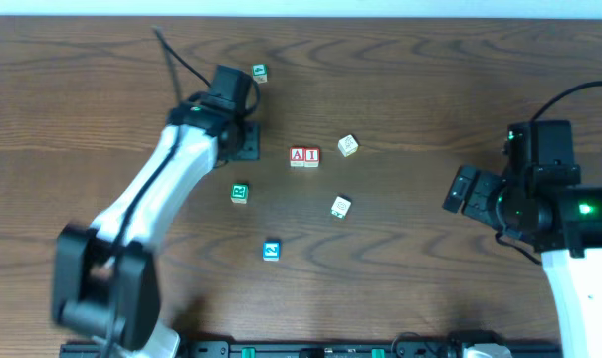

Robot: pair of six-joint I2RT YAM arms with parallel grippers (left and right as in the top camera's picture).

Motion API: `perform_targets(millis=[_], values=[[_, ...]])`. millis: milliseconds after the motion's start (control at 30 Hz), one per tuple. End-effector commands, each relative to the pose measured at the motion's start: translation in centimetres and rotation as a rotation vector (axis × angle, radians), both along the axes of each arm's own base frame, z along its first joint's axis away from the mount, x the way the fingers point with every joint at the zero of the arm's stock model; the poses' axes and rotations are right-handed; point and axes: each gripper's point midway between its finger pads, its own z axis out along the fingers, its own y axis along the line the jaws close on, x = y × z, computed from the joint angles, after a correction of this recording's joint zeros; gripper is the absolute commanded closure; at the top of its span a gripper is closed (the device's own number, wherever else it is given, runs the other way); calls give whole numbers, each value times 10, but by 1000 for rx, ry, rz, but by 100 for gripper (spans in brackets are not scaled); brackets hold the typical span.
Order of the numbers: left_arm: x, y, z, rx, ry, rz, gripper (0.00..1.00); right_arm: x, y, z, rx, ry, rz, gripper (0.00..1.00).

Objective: Spell out Ai2
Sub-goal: 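Retract the left arm toward its rest pose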

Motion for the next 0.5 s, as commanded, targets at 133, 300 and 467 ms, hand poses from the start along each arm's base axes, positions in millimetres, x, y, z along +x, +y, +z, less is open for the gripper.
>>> perform_targets(millis=[133,300,467], values=[[-25,46,112,65,-256,113,37,-8,24,14,-7,-64,248,1],[-70,74,158,92,-344,192,5,-8,77,20,44,-124,617,1],[-110,85,196,27,-451,233,5,-19,148,38,140,-261,1028,1]])
